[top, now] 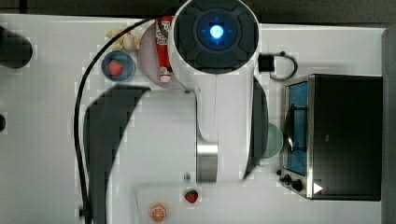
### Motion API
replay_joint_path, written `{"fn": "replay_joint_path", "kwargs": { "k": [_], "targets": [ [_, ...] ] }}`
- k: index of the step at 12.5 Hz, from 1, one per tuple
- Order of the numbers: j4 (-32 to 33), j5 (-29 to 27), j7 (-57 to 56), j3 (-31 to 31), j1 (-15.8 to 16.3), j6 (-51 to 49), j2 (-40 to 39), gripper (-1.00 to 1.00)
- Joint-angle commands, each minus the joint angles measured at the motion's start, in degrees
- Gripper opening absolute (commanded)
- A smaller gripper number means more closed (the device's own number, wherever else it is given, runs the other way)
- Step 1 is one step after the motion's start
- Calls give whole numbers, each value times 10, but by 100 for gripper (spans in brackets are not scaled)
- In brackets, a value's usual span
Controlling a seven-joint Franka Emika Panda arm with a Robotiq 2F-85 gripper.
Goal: Drag strainer right to left.
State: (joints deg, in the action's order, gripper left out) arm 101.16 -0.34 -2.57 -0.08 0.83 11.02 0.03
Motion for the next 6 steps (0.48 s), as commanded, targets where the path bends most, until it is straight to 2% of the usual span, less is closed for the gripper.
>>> {"fn": "replay_joint_path", "kwargs": {
  "k": [1, 3, 6],
  "targets": [
    [97, 35, 67, -20, -16, -180, 284, 58],
    [105, 34, 67, -19, -15, -178, 283, 100],
    [136, 34, 67, -14, -13, -155, 263, 100]
  ]
}}
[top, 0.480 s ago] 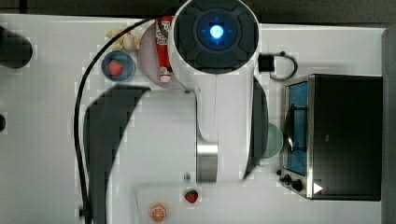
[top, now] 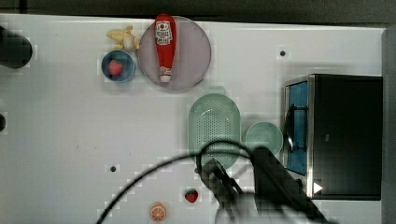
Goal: Drag strainer right to left.
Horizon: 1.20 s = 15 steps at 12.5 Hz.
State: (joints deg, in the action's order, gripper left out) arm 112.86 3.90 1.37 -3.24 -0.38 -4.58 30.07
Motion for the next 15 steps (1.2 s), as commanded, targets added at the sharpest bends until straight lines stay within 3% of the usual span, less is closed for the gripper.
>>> {"fn": "replay_joint_path", "kwargs": {
  "k": [1, 5, 9, 12, 15],
  "targets": [
    [38, -8, 30, 20, -1, 21, -49, 100],
    [127, -8, 73, 26, -1, 147, -122, 100],
    [204, -8, 218, 28, -1, 351, -229, 100],
    [231, -8, 307, 28, -2, 492, -317, 100],
    [242, -8, 401, 28, -2, 572, -387, 100]
  ]
}}
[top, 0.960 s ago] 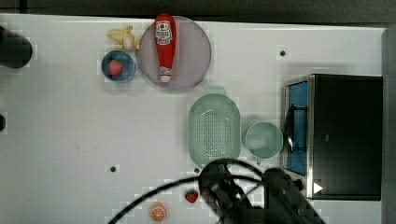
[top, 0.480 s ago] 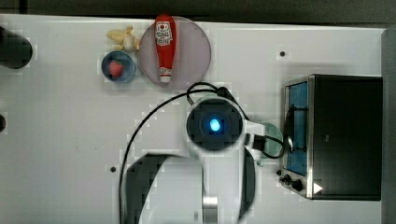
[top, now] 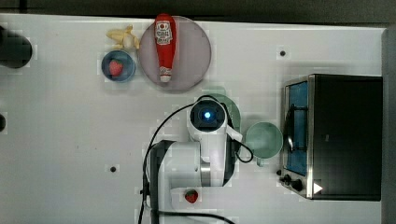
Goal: Drag strainer right to left.
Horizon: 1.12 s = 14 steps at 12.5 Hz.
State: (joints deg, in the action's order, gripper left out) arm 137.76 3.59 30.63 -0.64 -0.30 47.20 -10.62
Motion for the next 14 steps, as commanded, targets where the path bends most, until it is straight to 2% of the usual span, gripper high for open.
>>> {"fn": "replay_joint_path", "kwargs": {
  "k": [1, 7, 14],
  "targets": [
    [-3, -5, 126, 2, -2, 69, 0, 100],
    [15, -9, 133, 20, 9, 166, -90, 100],
    [19, -11, 193, 45, 47, 172, -97, 100]
  ]
}}
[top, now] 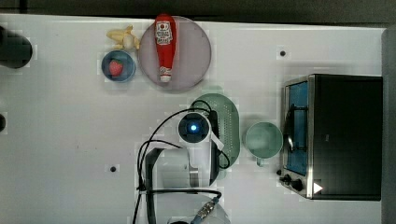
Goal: Drag strainer right to left.
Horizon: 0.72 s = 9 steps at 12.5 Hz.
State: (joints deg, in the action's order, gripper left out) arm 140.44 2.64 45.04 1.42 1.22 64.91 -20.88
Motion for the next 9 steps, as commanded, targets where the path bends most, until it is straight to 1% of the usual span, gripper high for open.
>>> {"fn": "replay_joint_path", "kwargs": {
  "k": [1, 5, 9],
  "targets": [
    [-8, -4, 55, 30, 40, -5, 6, 100],
    [-19, -33, 114, 52, 77, -8, -1, 100],
    [-53, -74, 143, 67, 119, -10, -25, 100]
  ]
}}
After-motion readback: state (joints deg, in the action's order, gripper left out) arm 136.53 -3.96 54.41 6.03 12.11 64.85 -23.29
